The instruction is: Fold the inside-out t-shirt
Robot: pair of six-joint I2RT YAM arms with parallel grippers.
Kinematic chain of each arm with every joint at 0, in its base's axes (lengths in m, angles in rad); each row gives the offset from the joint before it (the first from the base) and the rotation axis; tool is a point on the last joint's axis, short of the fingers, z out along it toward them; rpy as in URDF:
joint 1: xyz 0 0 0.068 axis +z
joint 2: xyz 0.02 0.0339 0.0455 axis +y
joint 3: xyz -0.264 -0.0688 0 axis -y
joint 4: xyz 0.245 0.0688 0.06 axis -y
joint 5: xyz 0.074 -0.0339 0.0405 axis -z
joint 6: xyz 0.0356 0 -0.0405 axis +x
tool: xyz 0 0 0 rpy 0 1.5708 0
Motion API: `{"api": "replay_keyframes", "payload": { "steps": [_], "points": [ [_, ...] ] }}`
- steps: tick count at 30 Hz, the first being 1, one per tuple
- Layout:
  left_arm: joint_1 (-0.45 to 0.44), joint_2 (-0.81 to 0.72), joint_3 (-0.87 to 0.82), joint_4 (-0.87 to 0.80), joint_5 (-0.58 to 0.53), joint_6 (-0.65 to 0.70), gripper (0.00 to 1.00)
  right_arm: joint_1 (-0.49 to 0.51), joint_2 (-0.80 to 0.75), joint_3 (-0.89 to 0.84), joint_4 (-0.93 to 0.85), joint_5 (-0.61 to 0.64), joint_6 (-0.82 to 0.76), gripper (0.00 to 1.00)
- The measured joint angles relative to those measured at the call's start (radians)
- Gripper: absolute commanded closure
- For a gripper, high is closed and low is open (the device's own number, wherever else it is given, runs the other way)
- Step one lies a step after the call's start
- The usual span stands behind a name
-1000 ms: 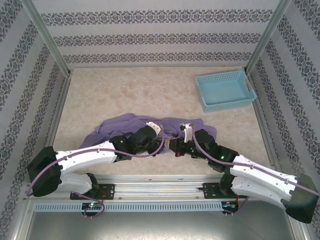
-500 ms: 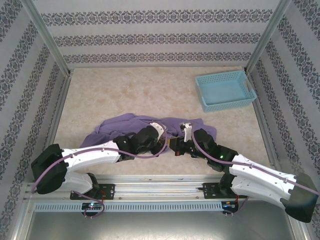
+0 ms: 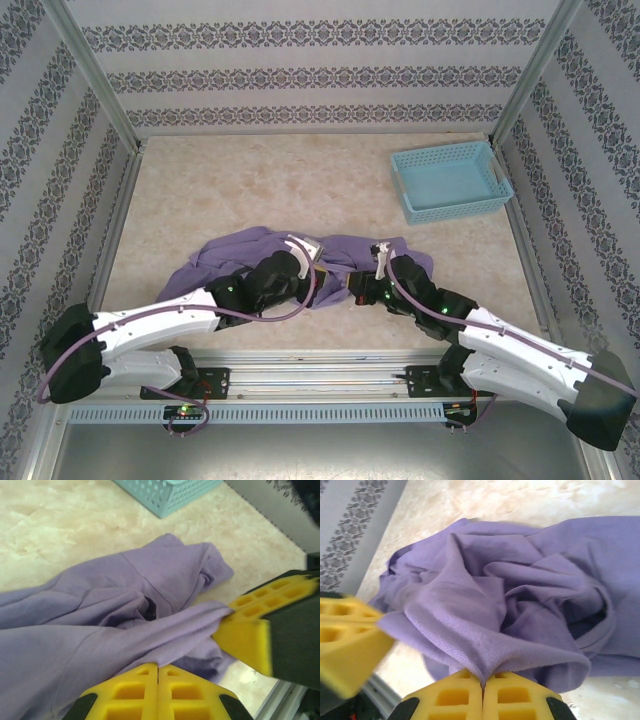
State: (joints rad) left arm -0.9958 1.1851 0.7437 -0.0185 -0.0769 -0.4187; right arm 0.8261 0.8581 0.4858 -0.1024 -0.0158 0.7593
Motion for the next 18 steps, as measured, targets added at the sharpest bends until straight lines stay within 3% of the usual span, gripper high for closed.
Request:
{"api": "replay_keyframes", "payload": {
  "steps": [4, 10, 12, 15, 18],
  "points": [
    [0.0, -0.021, 0.0, -0.009, 0.0, -0.005, 1.0, -0.035, 0.016, 0.016, -0.047, 0.002, -0.013, 0.88],
    [0.003, 0.012, 0.005, -0.057, -0.017, -0.023, 1.0, -0.039, 0.013, 0.068, -0.154, 0.039, -0.07, 0.68],
    [0.003, 0.044, 0.02, -0.08, -0.022, -0.03, 1.0, -0.039, 0.003, 0.08, -0.203, 0.068, -0.095, 0.57],
    [0.003, 0.101, 0.052, -0.117, -0.029, -0.035, 0.94, -0.022, -0.023, 0.09, -0.29, 0.125, -0.115, 0.56],
    [0.003, 0.171, 0.097, -0.163, -0.045, -0.047, 0.83, 0.063, -0.049, 0.099, -0.359, 0.177, -0.132, 0.58]
  ]
}}
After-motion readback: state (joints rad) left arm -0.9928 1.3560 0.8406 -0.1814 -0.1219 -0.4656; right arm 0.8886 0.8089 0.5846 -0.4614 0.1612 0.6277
